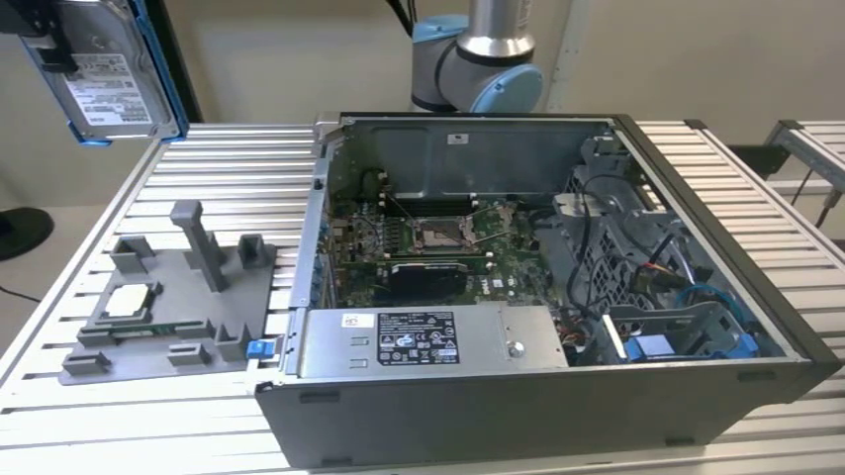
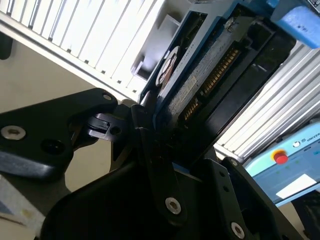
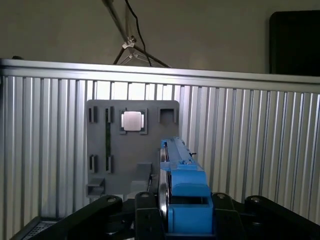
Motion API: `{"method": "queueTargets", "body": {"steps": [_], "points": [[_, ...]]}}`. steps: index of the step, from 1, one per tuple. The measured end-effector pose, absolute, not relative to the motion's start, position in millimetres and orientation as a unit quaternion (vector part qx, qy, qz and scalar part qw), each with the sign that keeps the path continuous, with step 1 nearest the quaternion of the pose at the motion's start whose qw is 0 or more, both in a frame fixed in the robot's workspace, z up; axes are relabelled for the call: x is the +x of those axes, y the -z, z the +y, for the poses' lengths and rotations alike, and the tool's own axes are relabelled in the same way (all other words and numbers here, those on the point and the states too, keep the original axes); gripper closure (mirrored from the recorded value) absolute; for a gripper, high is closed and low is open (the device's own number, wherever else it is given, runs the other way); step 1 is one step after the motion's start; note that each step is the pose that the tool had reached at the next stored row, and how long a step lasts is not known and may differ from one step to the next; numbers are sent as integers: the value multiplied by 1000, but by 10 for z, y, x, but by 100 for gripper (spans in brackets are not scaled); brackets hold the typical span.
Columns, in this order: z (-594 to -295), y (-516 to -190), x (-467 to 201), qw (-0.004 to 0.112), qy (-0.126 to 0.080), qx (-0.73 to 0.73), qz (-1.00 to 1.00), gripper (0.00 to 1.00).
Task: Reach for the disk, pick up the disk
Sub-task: 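Pick up the disk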
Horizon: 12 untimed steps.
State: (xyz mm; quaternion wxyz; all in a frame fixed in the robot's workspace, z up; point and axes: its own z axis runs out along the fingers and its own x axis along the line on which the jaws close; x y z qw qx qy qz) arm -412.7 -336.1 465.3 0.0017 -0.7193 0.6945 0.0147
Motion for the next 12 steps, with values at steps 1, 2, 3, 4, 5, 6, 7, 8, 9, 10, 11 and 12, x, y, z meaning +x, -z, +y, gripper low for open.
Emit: {"method": "queueTargets", "body": {"steps": [1, 2, 3, 4, 5, 6, 7, 8, 9, 10, 11, 12], "points": [[-3361, -4653, -4108, 2, -15, -719, 695, 100], [-3361, -4653, -4089, 2, -15, -719, 695, 100], [-3361, -4653, -4071, 2, -15, -719, 695, 100], [-3361, -4653, -4052, 2, -15, -719, 695, 100], [-3361, -4653, -4034, 2, -15, -719, 695, 100], [-3360, -4653, -4016, 2, -15, -719, 695, 100], [-3361, -4653, -3997, 2, -15, -719, 695, 100], [-3361, -4653, -3978, 2, -15, -719, 695, 100], [-3361, -4653, -3959, 2, -15, -719, 695, 100], [-3361, -4653, -3940, 2, -15, -719, 695, 100], [-3361, -4653, -3922, 2, -15, -719, 695, 100], [-3361, -4652, -3902, 2, -15, -719, 695, 100]]}}
